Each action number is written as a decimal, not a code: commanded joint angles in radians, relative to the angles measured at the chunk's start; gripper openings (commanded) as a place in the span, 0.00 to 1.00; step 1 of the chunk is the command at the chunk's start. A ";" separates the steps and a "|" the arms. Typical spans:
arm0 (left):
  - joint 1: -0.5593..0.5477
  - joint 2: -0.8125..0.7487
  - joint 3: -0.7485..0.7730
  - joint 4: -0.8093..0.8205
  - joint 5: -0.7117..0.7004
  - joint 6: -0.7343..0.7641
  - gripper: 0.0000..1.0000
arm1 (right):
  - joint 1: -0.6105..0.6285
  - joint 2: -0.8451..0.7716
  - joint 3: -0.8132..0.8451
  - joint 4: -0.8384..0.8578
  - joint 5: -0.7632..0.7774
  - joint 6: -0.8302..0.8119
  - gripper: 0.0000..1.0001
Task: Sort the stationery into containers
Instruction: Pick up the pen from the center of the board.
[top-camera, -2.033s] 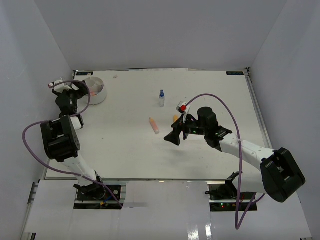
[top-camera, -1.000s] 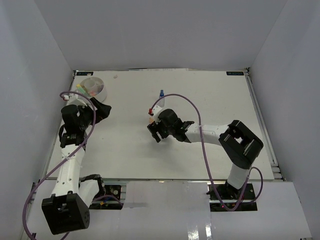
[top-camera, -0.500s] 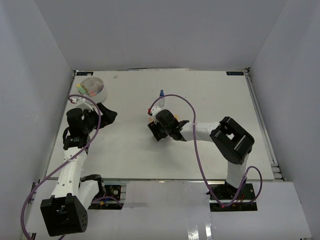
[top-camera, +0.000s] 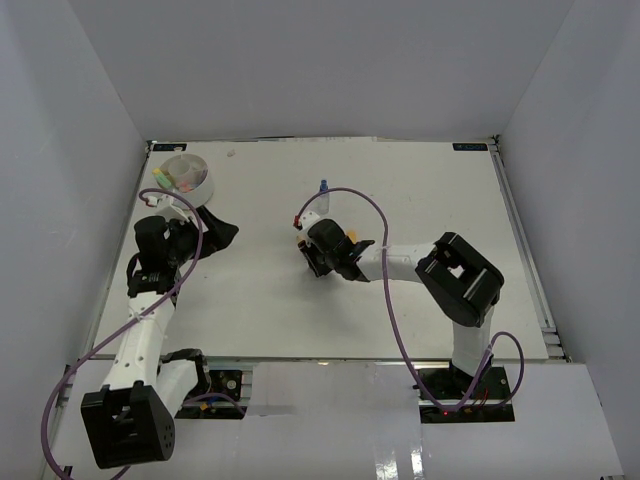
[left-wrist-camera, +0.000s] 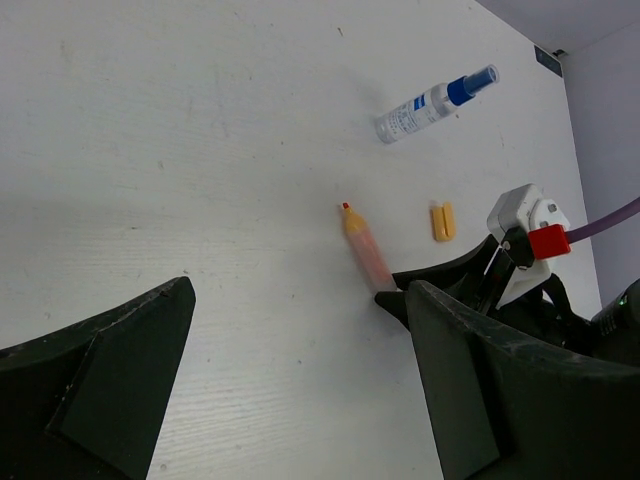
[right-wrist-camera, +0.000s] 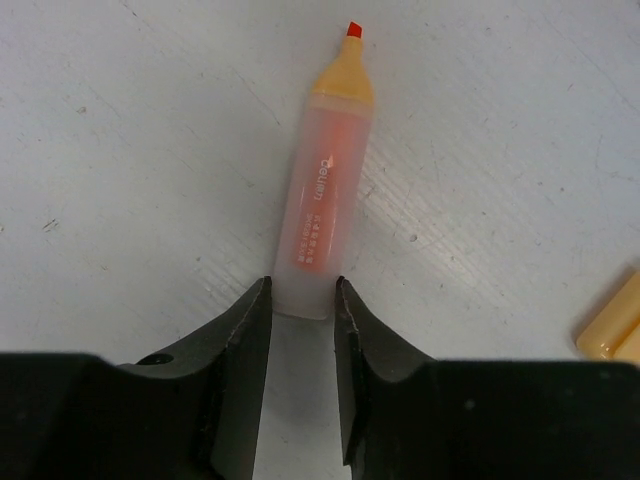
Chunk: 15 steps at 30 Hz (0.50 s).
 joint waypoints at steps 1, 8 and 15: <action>-0.003 0.012 -0.014 0.034 0.076 -0.018 0.98 | 0.004 0.004 0.001 0.002 0.029 0.011 0.32; -0.015 0.029 -0.020 0.060 0.176 -0.059 0.98 | 0.026 -0.152 -0.091 0.068 0.049 0.002 0.11; -0.092 -0.040 -0.025 0.136 0.218 -0.176 0.91 | 0.082 -0.375 -0.257 0.229 0.026 0.009 0.10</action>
